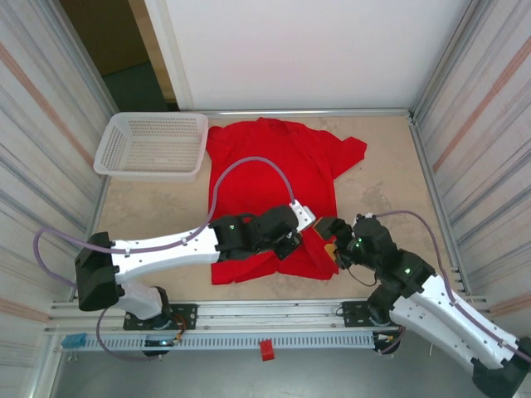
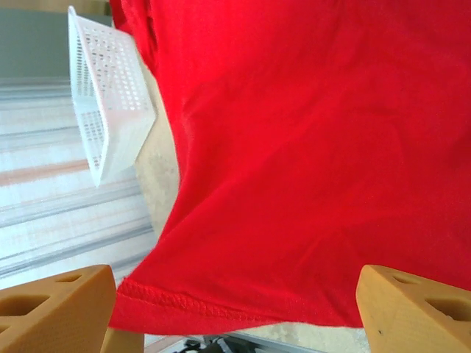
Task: Fold the inside-out t-shirt
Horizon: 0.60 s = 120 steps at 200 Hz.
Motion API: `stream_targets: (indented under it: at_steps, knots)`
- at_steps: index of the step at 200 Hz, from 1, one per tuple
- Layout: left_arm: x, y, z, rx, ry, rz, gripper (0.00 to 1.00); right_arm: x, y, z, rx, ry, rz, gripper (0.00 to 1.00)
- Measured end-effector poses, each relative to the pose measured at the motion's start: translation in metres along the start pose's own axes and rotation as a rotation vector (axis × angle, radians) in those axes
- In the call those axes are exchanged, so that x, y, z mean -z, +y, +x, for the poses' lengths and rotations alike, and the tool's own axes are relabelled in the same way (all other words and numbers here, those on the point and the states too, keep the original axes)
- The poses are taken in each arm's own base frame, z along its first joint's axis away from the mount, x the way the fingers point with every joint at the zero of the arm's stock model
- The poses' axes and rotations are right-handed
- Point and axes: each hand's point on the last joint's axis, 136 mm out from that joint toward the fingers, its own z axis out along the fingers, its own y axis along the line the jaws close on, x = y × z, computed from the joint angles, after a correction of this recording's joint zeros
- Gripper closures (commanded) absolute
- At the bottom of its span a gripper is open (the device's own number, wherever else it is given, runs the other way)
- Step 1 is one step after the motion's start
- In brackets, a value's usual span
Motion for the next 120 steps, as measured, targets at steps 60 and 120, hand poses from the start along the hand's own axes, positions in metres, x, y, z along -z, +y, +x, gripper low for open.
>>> stream_targets:
  at_steps: [60, 120]
  knots:
    - [0.002, 0.014, -0.012, 0.017, -0.056, -0.101, 1.0, -0.012, 0.016, 0.017, -0.12, -0.022, -0.044, 0.05]
    - [0.005, 0.004, -0.015, 0.0, -0.093, -0.117, 1.0, -0.032, 0.022, 0.009, -0.193, -0.099, -0.048, 0.13]
